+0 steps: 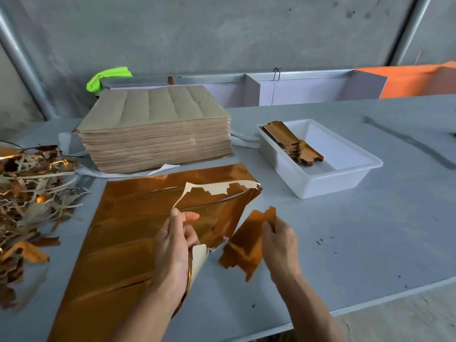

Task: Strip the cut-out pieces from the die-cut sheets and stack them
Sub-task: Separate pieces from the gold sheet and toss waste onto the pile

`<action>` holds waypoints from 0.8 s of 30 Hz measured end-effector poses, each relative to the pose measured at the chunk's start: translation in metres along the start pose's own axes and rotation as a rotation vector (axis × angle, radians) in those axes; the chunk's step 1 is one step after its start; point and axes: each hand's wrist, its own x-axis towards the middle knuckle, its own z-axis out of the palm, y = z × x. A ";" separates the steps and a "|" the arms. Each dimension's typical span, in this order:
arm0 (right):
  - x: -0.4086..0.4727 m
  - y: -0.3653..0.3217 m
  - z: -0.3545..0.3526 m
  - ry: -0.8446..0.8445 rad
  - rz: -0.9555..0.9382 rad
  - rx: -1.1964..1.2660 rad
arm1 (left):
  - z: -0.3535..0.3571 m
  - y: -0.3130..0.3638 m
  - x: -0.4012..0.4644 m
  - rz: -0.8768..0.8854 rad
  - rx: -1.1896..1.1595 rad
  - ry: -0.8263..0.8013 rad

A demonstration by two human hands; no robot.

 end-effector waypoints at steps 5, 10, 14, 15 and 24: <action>0.001 -0.008 0.021 -0.079 0.152 0.275 | 0.003 -0.003 -0.011 0.095 0.068 -0.167; 0.008 -0.011 0.029 -0.035 0.151 0.307 | 0.004 -0.007 -0.025 0.094 0.091 -0.353; 0.007 -0.007 0.035 -0.079 0.099 0.082 | 0.000 -0.004 -0.034 0.101 0.101 -0.549; 0.007 -0.006 0.035 -0.073 0.078 0.036 | -0.001 -0.003 -0.035 0.125 0.160 -0.572; -0.011 -0.005 0.041 -0.057 -0.204 0.051 | 0.031 0.045 -0.032 0.763 0.820 -0.273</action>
